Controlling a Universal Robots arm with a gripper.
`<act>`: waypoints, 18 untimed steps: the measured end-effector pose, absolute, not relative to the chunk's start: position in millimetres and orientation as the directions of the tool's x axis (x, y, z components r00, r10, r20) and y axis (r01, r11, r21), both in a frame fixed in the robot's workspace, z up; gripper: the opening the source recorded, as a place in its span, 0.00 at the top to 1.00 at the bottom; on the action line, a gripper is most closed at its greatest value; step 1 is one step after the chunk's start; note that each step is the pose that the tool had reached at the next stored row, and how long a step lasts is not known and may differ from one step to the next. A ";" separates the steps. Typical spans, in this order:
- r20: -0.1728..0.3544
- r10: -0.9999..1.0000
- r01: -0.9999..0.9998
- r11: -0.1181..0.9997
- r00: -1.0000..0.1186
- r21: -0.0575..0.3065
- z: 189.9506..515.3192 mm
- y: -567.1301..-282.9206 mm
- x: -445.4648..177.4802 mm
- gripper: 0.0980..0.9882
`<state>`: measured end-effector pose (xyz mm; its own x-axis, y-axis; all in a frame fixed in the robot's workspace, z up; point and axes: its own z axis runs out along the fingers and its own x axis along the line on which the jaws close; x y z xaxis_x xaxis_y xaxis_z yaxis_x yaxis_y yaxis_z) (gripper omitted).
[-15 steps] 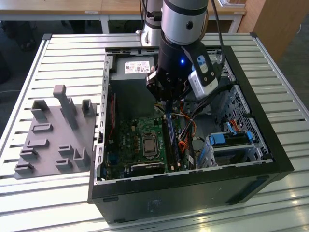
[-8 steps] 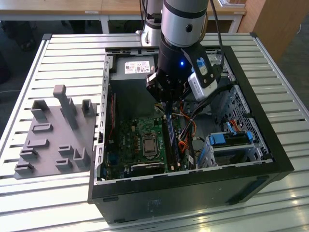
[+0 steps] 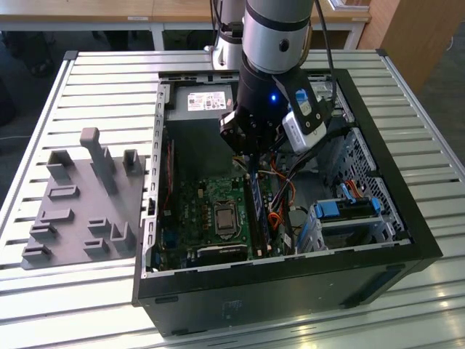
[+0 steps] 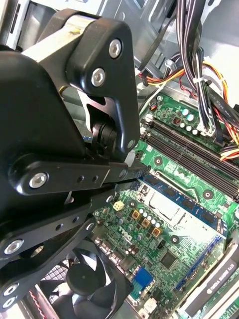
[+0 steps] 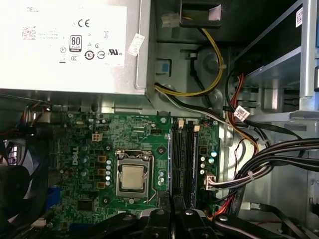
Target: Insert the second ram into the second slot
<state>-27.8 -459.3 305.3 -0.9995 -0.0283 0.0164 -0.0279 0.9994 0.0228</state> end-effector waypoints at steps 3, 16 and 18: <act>0.016 -0.028 -0.028 0.999 -0.999 0.023 303.6 -459.3 -27.8 0.96; 0.016 -0.028 -0.028 0.999 -0.999 0.023 294.9 -459.3 -27.8 0.96; 0.016 -0.028 -0.028 0.999 -0.999 0.023 293.2 -459.3 -27.8 0.96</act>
